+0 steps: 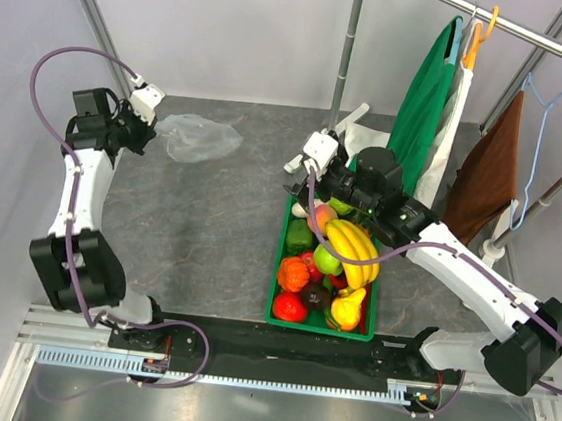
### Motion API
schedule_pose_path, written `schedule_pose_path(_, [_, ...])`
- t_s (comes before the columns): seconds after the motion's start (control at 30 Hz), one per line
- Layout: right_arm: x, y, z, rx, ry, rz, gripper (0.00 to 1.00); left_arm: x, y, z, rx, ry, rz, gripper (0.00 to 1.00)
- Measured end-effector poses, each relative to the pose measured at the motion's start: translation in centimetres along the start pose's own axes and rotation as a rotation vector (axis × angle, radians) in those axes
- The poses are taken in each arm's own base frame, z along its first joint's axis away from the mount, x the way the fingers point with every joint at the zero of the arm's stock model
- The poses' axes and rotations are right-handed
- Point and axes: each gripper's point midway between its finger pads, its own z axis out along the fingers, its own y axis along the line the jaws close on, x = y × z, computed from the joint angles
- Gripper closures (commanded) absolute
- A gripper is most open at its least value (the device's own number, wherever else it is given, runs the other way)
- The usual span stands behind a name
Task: Place the food in the zip-top bag and seal the zipper
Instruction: Pick up the zipper food storage bag at the corner of the board.
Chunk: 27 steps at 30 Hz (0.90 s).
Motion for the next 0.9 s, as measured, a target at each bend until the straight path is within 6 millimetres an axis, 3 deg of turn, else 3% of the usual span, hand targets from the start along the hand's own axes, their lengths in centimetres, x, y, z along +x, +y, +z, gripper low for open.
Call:
schedule_pose_path(0.17, [-2.3, 0.7, 1.9, -0.028, -0.107, -0.121, 0.02, -4.3, -5.2, -3.5, 0.087, -0.051, -0.044, 0.98])
schedule_pose_path(0.3, [-4.5, 3.0, 3.8, -0.091, -0.169, -0.184, 0.02, -5.2, -8.7, -4.7, 0.165, -0.043, -0.131, 0.98])
schedule_pose_path(0.6, [-7.8, 10.6, 4.1, -0.215, -0.274, -0.388, 0.02, -5.7, -11.0, -6.2, 0.223, 0.017, -0.395, 0.98])
schedule_pose_path(0.7, [-8.2, 11.2, 4.9, -0.205, -0.283, -0.432, 0.02, -5.8, -11.8, -6.6, 0.252, 0.021, -0.436, 0.98])
schedule_pose_path(0.9, [-6.3, 10.4, 10.0, -0.114, -0.219, -0.494, 0.02, -7.2, -13.6, -8.4, 0.305, -0.02, -0.429, 0.98])
